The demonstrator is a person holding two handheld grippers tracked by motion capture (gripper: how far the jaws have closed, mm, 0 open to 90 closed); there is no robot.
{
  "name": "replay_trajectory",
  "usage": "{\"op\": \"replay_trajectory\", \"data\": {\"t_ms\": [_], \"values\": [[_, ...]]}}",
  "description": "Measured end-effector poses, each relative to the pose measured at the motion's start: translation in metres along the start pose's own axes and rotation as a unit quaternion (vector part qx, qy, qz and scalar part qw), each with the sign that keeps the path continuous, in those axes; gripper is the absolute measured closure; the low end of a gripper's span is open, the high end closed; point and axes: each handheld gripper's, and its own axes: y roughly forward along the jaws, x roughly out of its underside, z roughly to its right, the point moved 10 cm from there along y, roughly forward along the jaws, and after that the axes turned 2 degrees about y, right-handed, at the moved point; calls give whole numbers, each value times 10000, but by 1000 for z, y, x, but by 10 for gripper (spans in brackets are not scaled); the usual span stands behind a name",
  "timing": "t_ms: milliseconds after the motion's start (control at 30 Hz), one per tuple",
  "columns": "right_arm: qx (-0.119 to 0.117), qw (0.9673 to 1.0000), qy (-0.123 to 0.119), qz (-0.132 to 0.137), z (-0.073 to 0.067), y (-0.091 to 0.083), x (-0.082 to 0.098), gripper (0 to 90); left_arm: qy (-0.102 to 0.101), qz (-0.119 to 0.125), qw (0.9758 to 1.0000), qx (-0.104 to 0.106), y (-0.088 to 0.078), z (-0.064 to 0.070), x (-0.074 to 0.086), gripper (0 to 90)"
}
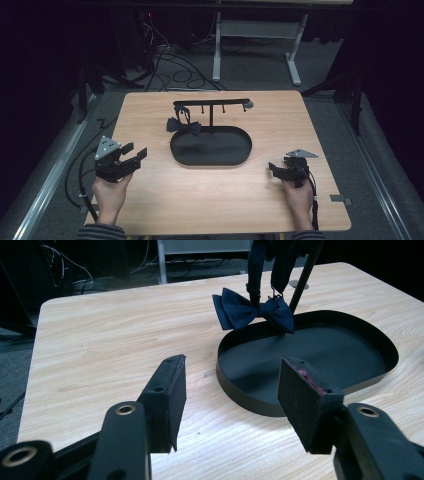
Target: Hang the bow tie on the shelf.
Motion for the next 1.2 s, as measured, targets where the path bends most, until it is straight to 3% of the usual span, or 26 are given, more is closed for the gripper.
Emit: {"op": "replay_trajectory", "data": {"t_ms": [1200], "values": [[5, 10000, -1, -4, 0, 0, 0, 308, -321, -245, 9992, -24, 1, -7, 37, 453]]}}
